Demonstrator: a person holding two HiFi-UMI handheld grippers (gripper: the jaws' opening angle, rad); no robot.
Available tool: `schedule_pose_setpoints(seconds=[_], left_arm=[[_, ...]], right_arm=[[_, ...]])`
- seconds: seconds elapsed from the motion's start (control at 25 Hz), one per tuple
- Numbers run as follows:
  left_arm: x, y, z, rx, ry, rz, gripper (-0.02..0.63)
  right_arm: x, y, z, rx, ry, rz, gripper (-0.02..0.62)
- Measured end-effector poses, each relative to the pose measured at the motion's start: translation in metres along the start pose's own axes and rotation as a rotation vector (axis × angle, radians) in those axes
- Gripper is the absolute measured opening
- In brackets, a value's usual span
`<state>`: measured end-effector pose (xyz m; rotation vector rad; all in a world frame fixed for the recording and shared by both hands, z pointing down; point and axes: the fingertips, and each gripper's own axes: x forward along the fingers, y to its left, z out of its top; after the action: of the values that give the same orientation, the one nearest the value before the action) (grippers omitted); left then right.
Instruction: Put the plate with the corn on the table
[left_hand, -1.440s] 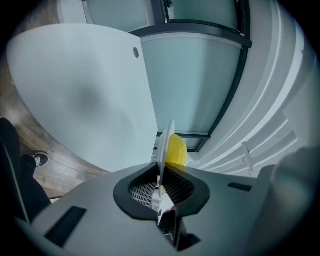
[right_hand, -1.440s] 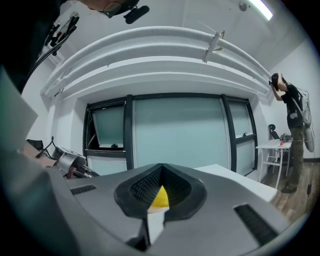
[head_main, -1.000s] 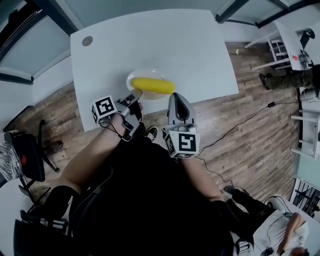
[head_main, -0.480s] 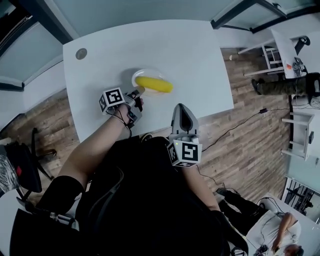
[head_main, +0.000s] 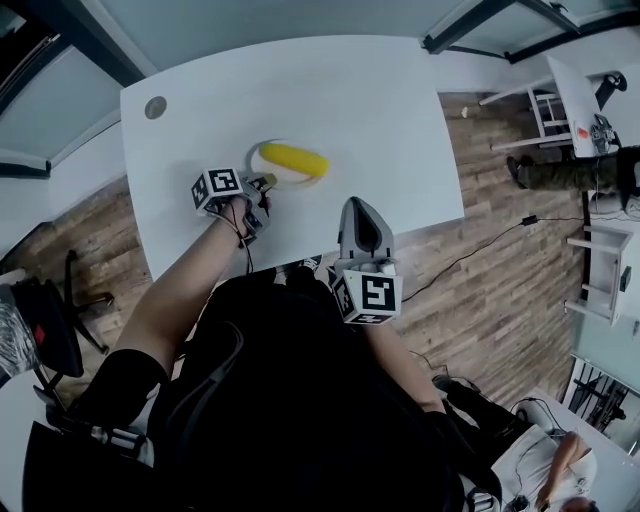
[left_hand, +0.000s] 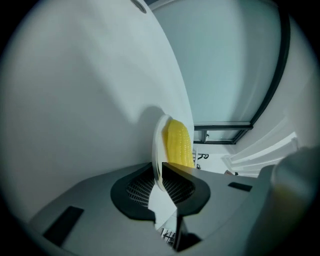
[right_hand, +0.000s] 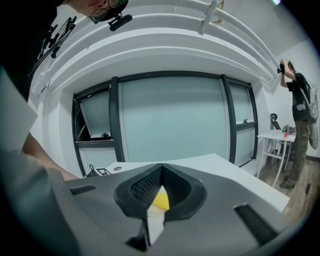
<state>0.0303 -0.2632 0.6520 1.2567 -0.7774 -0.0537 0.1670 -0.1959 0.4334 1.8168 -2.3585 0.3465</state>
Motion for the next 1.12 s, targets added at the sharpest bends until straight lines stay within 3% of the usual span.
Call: schedule_pose_setpoints(seconds=[0.32, 0.44, 0.56, 0.64, 0.8, 0.92, 1.0, 1.12], left_arm=[[-0.006, -0.008, -0.007, 0.24, 0.076, 0.18, 0.25], [-0.016, -0.004, -0.013, 0.283, 0.093, 0.221, 0.282], [-0.031, -0.012, -0.013, 0.361, 0.052, 0.2, 0.282], [-0.046, -0.036, -0.013, 0.517, -0.015, 0.137, 0.278], [-0.085, -0.113, -0.021, 0.981, -0.226, 0.014, 0.002], [-0.11, -0.173, -0.037, 1.28, -0.393, -0.091, 0.002], [-0.125, -0.201, -0.042, 1.398, -0.497, -0.13, 0.002], [-0.142, -0.224, -0.041, 1.466, -0.598, -0.171, 0.002]], right_arm=[[0.013, -0.001, 0.005, 0.016, -0.005, 0.068, 0.002], [0.016, 0.003, 0.004, 0.016, -0.002, 0.087, 0.002], [0.022, 0.009, 0.005, 0.016, 0.001, 0.104, 0.003], [0.025, 0.014, 0.007, 0.017, -0.005, 0.119, 0.003], [0.035, 0.029, 0.012, 0.013, -0.012, 0.156, 0.003], [0.041, 0.044, 0.021, -0.003, -0.038, 0.191, 0.002], [0.044, 0.056, 0.03, -0.031, -0.063, 0.213, 0.002], [0.048, 0.071, 0.039, -0.064, -0.093, 0.23, 0.002]])
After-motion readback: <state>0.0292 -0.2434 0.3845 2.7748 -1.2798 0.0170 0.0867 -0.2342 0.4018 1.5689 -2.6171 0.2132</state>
